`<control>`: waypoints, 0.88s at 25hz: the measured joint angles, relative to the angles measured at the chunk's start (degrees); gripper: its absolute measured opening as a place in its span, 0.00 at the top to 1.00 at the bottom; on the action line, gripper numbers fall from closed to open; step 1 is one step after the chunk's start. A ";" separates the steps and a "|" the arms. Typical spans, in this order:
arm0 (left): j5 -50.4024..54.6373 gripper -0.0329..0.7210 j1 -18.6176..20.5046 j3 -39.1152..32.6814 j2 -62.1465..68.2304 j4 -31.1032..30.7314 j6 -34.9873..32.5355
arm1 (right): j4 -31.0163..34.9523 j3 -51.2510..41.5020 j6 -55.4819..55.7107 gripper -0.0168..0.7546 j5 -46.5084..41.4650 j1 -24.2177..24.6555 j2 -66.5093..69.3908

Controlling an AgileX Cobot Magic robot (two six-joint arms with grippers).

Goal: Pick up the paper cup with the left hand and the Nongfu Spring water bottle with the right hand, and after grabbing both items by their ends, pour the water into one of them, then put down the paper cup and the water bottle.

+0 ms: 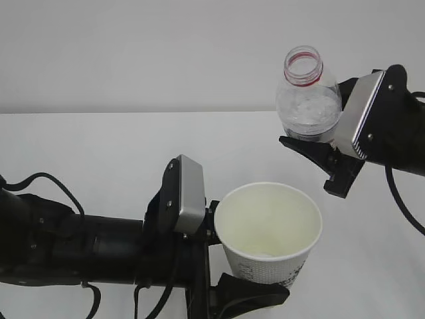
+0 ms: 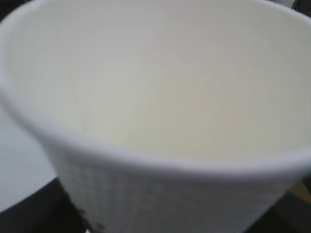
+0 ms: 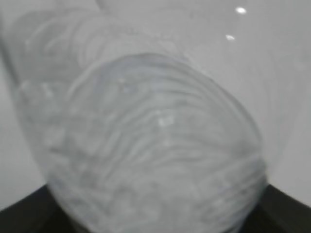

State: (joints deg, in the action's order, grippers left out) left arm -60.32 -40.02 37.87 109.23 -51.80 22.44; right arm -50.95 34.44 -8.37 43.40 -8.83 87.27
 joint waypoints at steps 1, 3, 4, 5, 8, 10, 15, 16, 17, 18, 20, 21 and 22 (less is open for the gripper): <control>0.00 0.20 0.00 0.00 0.00 0.60 -0.06 | 0.00 0.00 -0.59 0.29 0.00 0.00 0.00; 0.00 0.20 0.00 0.00 0.00 1.66 -0.06 | -0.04 0.00 -2.14 0.28 0.22 0.00 0.00; 0.00 0.20 0.00 0.00 0.00 2.06 -0.37 | -0.04 0.00 -2.97 0.29 0.22 0.00 0.00; 0.00 0.20 0.00 0.00 0.00 2.22 -0.65 | -0.04 0.00 -3.53 0.29 0.22 0.00 0.00; 0.00 0.20 0.00 0.00 0.00 2.36 -1.31 | -0.04 0.00 -5.18 0.29 0.35 0.00 0.00; 0.00 0.20 0.00 0.00 0.00 2.36 -1.32 | -0.04 0.00 -6.10 0.29 0.35 0.00 0.00; 0.00 0.20 0.00 0.00 0.00 2.36 -1.39 | -0.04 0.00 -8.73 0.29 0.35 0.00 0.00; 0.00 0.20 0.00 0.00 0.00 2.36 -1.39 | -0.04 0.00 -9.24 0.29 0.47 0.00 0.00; 0.00 0.20 0.00 0.00 0.00 2.36 -1.39 | -0.04 0.00 -9.70 0.29 0.64 0.00 0.00; 0.00 0.20 0.00 0.00 0.00 2.36 -1.39 | -0.04 0.00 -10.10 0.29 0.85 0.00 0.00; 0.00 0.20 0.00 0.00 0.00 2.36 -1.39 | -0.04 0.00 -11.16 0.29 2.02 0.00 0.00; 0.00 0.20 0.00 0.00 0.00 2.36 -1.39 | -0.04 0.00 -11.90 0.29 2.42 0.00 0.00; 0.00 0.20 0.00 0.00 0.00 2.36 -1.39 | -0.04 0.00 -12.53 0.29 2.57 0.00 0.00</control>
State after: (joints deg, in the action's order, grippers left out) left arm -60.32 -40.02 37.87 109.23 -49.44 21.05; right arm -50.99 34.44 -20.90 45.97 -8.83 87.27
